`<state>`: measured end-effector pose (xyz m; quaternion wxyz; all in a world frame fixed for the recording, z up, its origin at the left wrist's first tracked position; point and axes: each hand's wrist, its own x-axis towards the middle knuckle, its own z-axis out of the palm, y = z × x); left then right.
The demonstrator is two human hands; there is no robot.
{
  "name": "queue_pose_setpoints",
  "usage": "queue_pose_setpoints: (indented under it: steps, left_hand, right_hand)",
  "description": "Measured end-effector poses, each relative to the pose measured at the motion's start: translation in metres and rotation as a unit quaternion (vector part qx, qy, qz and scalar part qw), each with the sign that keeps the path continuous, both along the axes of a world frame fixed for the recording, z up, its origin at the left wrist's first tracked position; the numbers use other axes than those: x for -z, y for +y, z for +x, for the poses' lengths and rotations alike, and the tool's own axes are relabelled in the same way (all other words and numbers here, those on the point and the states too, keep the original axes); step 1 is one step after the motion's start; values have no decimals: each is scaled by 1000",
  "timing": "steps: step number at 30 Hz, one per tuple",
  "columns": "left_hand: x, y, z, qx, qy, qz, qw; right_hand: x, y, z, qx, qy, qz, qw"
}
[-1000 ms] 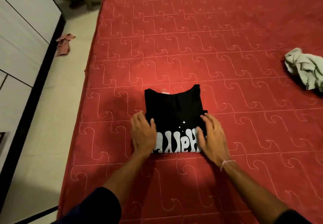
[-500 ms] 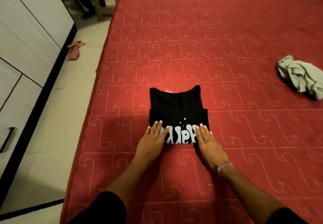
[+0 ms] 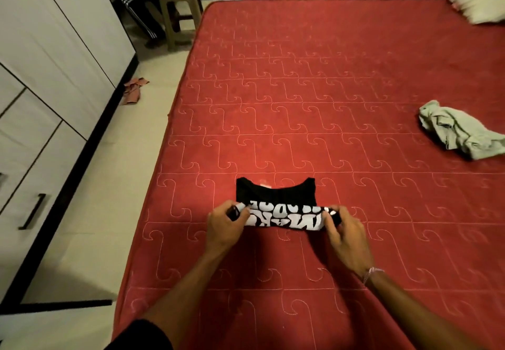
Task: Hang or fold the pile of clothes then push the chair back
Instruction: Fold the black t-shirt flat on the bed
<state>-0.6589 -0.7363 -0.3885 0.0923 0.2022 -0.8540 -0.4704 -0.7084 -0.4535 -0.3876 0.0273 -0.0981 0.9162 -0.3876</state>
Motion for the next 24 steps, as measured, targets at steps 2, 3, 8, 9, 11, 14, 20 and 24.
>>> queue_pose_setpoints:
  steps: [2, 3, 8, 9, 11, 14, 20, 24]
  left_hand:
    - [1, 0, -9, -13, -5, 51, 999]
    - [2, -1, -15, -18, -3, 76, 997]
    - [22, -3, -57, -72, -29, 147, 986]
    - [25, -3, -66, -79, -37, 143, 986]
    - [31, -4, -86, -83, -56, 121, 988]
    - [44, -3, -111, -93, -92, 49, 990]
    - [72, -1, -125, -140, -169, -114, 969]
    - [74, 4, -128, -161, -167, -168, 958]
  right_hand:
    - [2, -10, -12, 48, 0, -24, 999]
    - [3, -17, -20, 64, -6, -40, 997]
    - [10, -46, -65, 130, -41, -80, 988]
    - [16, -50, -74, 141, -43, -77, 986]
    - [30, -55, -91, 162, -35, -48, 985]
    - [51, -58, -111, 173, -43, 58, 982]
    - [80, -66, -127, 160, -64, 189, 967]
    - [82, -75, -125, 183, -1, 247, 952]
